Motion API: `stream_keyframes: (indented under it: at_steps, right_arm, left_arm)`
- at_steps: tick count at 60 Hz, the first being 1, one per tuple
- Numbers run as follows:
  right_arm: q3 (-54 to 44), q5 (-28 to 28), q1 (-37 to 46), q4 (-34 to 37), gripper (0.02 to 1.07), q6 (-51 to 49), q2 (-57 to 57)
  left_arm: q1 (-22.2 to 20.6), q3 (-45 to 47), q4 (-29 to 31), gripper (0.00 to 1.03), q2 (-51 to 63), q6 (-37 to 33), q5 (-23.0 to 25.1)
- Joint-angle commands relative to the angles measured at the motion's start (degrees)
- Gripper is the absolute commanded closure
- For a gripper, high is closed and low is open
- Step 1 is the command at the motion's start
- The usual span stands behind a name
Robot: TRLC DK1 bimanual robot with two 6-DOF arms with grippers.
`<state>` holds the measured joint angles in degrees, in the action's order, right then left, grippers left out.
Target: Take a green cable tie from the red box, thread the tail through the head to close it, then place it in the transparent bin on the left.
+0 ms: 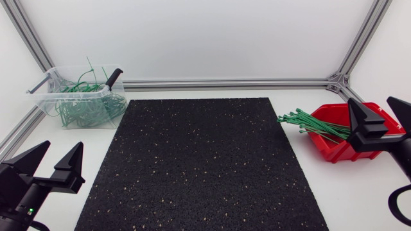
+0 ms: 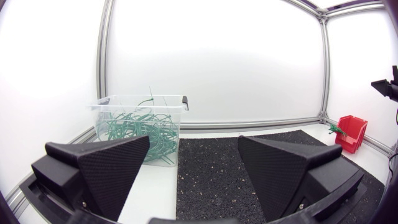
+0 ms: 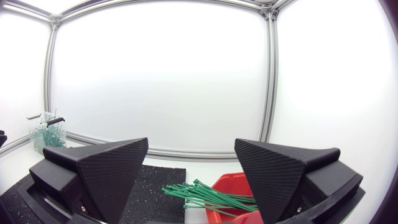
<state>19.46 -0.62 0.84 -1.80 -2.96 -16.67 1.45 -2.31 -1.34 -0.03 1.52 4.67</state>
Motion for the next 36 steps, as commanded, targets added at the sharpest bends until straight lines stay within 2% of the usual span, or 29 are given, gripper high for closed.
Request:
stream_keyframes:
  at_steps: [1,12,20,29,36]
  right_arm:
    - [4.5,-0.2,0.4,0.7,0.06,1.3,-5.6]
    - [15.2,-0.2,0.7,8.4,0.06,1.2,-18.0]
    - [25.0,-0.6,4.0,20.1,0.06,-0.6,-28.9]
    - [32.0,-9.5,10.1,27.9,0.06,-6.9,-38.3]
    - [35.9,-11.1,10.8,32.2,0.06,-15.0,-44.6]
  left_arm:
    - [0.4,2.4,0.2,0.04,-0.6,0.5,0.4]
    - [0.4,2.4,0.3,0.04,-0.6,0.2,0.3]
    - [0.4,2.4,0.3,0.04,-0.6,0.2,0.2]
    - [0.3,2.4,0.3,0.04,-0.6,0.2,0.2]
    - [0.3,2.4,0.3,0.04,-0.6,0.2,0.2]
